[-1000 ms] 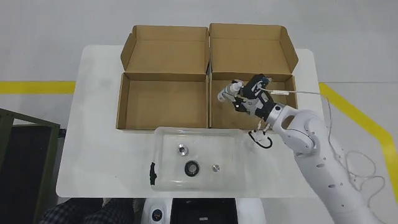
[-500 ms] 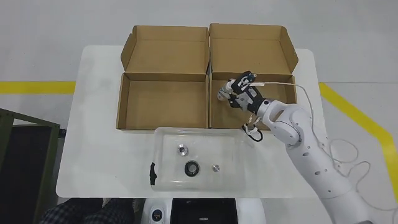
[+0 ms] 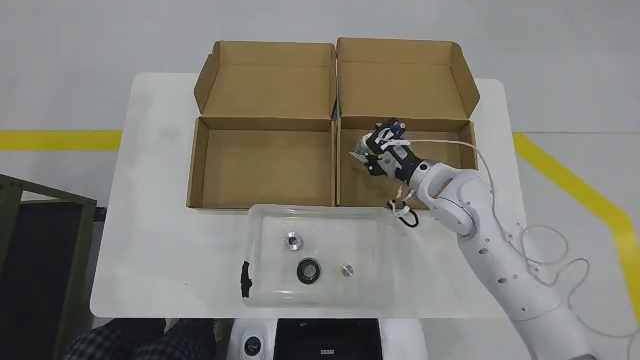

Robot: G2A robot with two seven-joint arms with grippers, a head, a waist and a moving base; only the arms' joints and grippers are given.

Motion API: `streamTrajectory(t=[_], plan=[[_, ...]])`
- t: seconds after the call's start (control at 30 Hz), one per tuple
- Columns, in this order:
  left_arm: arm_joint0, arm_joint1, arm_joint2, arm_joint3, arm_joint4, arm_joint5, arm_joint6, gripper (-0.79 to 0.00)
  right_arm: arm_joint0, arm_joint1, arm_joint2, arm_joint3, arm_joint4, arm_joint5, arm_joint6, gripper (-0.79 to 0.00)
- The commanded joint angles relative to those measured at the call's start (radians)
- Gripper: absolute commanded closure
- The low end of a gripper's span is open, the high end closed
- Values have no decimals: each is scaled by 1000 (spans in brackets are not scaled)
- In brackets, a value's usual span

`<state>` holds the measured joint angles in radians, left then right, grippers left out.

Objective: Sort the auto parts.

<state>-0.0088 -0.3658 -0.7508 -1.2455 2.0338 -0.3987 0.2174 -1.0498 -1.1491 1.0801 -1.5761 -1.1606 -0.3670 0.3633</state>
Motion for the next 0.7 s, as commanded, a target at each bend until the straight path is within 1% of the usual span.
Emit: streamTrajectory(t=[0.0,0.17,0.4,0.53,0.67], plan=[[0,0,0,0,0,0,0,-785,-9,2,13,-23,-3,1,-6,-785],[0,0,0,0,0,0,0,-785,-57,14,75,-123,-6,-4,-14,-785],[0,0,0,0,0,0,0,-785,-169,36,159,-322,-43,-65,21,-785],[0,0,0,0,0,0,0,-785,-238,47,180,-427,-60,-127,63,-785],[0,0,0,0,0,0,0,-785,-310,55,188,-519,-88,-151,78,-785]])
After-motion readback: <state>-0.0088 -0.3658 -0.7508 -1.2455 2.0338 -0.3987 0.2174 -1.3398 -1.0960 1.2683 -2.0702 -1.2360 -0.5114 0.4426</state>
